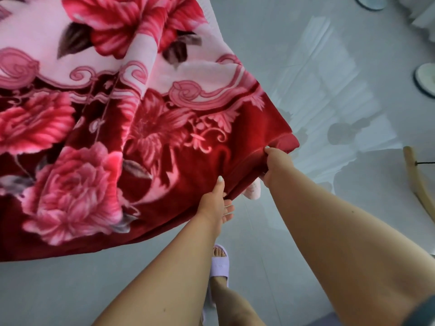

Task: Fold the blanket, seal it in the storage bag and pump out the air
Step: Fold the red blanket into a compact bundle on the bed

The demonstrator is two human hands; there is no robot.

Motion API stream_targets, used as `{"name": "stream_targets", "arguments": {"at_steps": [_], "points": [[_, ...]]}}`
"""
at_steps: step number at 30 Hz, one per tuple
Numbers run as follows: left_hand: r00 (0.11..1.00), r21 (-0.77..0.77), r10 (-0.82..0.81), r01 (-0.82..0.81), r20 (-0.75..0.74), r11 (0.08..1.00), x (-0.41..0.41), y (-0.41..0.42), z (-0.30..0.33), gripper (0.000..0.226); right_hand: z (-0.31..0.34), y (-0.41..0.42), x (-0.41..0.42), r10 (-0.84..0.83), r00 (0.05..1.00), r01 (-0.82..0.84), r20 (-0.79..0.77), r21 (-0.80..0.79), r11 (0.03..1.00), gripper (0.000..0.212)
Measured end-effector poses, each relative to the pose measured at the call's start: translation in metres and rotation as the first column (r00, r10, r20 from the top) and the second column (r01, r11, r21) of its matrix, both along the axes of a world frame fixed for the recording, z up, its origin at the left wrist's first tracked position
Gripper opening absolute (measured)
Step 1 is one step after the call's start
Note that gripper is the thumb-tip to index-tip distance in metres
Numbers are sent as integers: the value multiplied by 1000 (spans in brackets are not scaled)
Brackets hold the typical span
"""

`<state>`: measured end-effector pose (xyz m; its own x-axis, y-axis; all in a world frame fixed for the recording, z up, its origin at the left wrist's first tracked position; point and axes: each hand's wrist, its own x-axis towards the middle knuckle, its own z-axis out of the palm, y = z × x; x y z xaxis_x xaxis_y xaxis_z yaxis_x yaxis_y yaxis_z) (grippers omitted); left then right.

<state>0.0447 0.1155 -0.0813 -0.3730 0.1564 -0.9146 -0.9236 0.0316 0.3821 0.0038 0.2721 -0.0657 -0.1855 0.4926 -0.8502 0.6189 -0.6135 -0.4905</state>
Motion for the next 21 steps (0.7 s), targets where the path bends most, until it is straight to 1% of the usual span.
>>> {"name": "stream_targets", "arguments": {"at_steps": [2,4,6,9,13,15,16,19,21], "points": [[996,58,72,-76,59,995,5,-4,9,62,11,-9,1,6,1000,-6,16,-17,1000,48],[987,110,132,-142,93,984,8,-6,16,66,25,-23,2,71,997,-73,-44,-41,997,46],[975,135,196,-209,103,968,10,-8,20,69,33,-35,0,114,989,-117,-98,-31,993,56],[945,177,300,-320,134,931,17,-13,23,74,40,-47,-3,95,989,-101,-115,-55,993,57],[869,237,421,-480,260,845,28,-25,26,87,44,-66,18,37,991,-56,-126,-151,987,48],[801,268,504,-588,322,763,33,-31,24,89,44,-74,34,-15,986,-18,-168,-193,981,41],[759,280,561,-647,331,709,35,-33,23,84,44,-78,42,-48,981,7,-189,-209,978,38],[607,270,736,-794,300,545,35,-45,26,51,42,-89,64,-114,968,65,-225,-215,975,42],[552,252,773,-833,313,493,34,-59,28,39,43,-94,77,-140,970,105,-200,-175,979,48]]}}
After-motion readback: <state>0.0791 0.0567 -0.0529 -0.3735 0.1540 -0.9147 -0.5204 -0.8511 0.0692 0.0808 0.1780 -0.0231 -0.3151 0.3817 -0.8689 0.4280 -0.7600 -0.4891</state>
